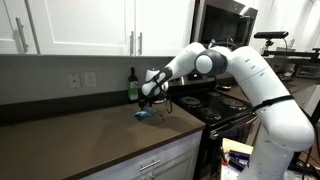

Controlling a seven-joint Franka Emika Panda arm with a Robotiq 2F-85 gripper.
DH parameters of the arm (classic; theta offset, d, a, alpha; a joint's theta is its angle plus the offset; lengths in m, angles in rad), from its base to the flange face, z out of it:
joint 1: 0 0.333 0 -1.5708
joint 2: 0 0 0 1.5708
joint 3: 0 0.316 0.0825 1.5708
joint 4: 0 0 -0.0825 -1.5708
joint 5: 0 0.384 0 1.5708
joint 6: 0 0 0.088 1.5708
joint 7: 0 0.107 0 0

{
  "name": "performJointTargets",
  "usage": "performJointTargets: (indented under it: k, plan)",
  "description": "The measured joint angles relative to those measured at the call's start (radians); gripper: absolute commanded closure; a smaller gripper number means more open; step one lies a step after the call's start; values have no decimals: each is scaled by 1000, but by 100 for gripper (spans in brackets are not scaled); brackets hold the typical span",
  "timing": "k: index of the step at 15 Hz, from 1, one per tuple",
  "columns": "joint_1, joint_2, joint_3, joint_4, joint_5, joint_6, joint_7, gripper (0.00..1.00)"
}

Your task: Get the towel and clean the slight part of the kitchen unit base top

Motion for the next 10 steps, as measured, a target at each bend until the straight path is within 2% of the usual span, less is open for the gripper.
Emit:
performJointTargets:
  k: [8,9,10]
  plan:
    - [-2,60,-20,94,0,-90,25,92]
    - [-2,60,-21,98,0,-105,27,96]
    - [-1,60,-22,103,-1,-121,30,97]
